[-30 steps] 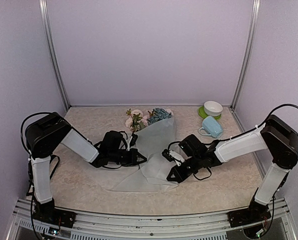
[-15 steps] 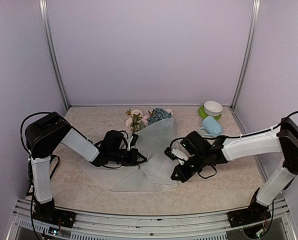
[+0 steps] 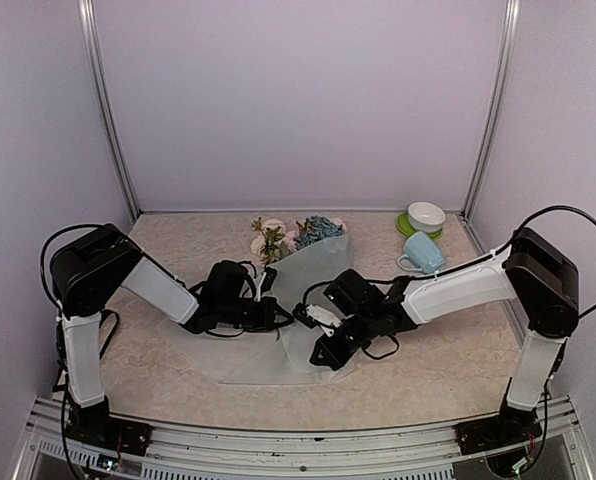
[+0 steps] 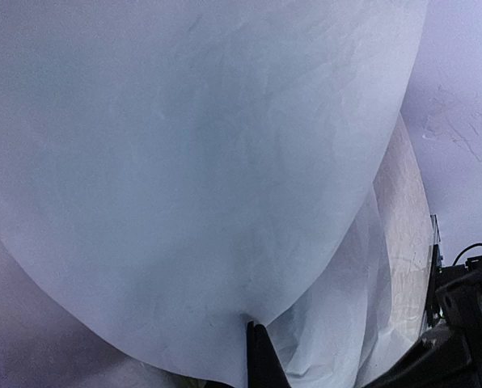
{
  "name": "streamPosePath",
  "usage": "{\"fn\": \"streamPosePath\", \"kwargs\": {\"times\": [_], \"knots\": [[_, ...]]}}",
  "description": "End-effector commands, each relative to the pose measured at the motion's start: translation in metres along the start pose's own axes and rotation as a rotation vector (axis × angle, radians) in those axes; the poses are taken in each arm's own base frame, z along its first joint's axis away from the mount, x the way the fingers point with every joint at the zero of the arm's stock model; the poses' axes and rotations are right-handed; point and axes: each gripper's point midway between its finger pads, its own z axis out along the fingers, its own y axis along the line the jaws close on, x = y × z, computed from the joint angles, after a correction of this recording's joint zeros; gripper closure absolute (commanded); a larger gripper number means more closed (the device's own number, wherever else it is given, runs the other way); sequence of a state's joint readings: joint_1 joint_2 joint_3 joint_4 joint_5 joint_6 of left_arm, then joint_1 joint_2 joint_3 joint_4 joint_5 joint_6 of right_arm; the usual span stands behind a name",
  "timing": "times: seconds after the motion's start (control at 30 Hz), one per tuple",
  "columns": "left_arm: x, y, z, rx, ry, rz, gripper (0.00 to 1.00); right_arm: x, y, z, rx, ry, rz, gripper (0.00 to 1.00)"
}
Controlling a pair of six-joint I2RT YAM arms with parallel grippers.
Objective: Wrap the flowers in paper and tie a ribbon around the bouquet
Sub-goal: Press the fold line on the 2/3-folded wrapping paper.
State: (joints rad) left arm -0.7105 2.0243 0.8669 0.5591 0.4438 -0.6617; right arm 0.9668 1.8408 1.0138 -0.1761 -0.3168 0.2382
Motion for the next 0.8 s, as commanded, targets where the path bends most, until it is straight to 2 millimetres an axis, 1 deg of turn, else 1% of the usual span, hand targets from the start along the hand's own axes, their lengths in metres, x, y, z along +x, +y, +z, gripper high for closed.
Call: {"fn": "streamPosePath", "kwargs": {"times": [0.0, 0.07, 0.13, 0.17, 0.2, 0.23, 0.27, 0.37, 0.4, 0.43, 0.47, 0.5, 0.53, 0.57, 0.63, 0.67, 0.77], "knots": [[0.009, 0.015, -0.002, -0.062, 0.026, -0.004, 1.0, 0.031, 0.042, 0.012, -0.035, 0.056, -0.104, 1.0], [0.009, 0.014, -0.002, -0.061, 0.025, -0.001, 1.0, 0.05, 0.044, 0.012, 0.006, 0.085, -0.108, 1.0], [0.009, 0.014, -0.003, -0.062, 0.025, 0.006, 1.0, 0.065, 0.04, 0.01, 0.022, 0.115, -0.083, 1.0], [0.009, 0.014, -0.003, -0.065, 0.027, 0.007, 1.0, 0.069, 0.038, 0.008, 0.034, 0.124, -0.074, 1.0], [0.009, 0.014, -0.003, -0.067, 0.028, 0.011, 1.0, 0.068, 0.038, 0.005, 0.04, 0.124, -0.074, 1.0], [0.01, 0.015, -0.003, -0.069, 0.03, 0.012, 1.0, 0.06, 0.042, -0.001, 0.036, 0.107, -0.083, 1.0], [0.011, 0.015, -0.004, -0.069, 0.031, 0.012, 1.0, 0.048, 0.049, -0.009, 0.019, 0.075, -0.099, 1.0], [0.01, 0.014, -0.003, -0.064, 0.03, 0.012, 1.0, 0.0, 0.083, -0.041, -0.081, -0.066, -0.175, 1.0], [0.01, 0.013, -0.003, -0.061, 0.029, 0.013, 1.0, -0.015, 0.093, -0.05, -0.11, -0.111, -0.202, 1.0], [0.008, 0.012, -0.003, -0.06, 0.025, 0.015, 1.0, -0.028, 0.097, -0.057, -0.125, -0.151, -0.22, 1.0], [0.007, 0.011, -0.003, -0.059, 0.022, 0.014, 1.0, -0.039, 0.095, -0.06, -0.123, -0.181, -0.219, 1.0], [0.007, 0.011, -0.003, -0.059, 0.019, 0.013, 1.0, -0.051, 0.09, -0.061, -0.113, -0.202, -0.207, 1.0], [0.006, 0.011, -0.003, -0.058, 0.018, 0.013, 1.0, -0.06, 0.078, -0.058, -0.086, -0.21, -0.179, 1.0], [0.006, 0.01, -0.004, -0.057, 0.015, 0.013, 1.0, -0.065, 0.062, -0.053, -0.041, -0.202, -0.139, 1.0], [0.005, 0.01, -0.004, -0.058, 0.015, 0.013, 1.0, -0.072, 0.031, -0.042, 0.022, -0.199, -0.069, 1.0], [0.005, 0.009, -0.004, -0.058, 0.015, 0.014, 1.0, -0.075, 0.021, -0.038, 0.025, -0.206, -0.044, 1.0], [0.005, 0.009, -0.004, -0.06, 0.018, 0.013, 1.0, -0.074, 0.007, -0.017, -0.015, -0.192, -0.007, 1.0]]}}
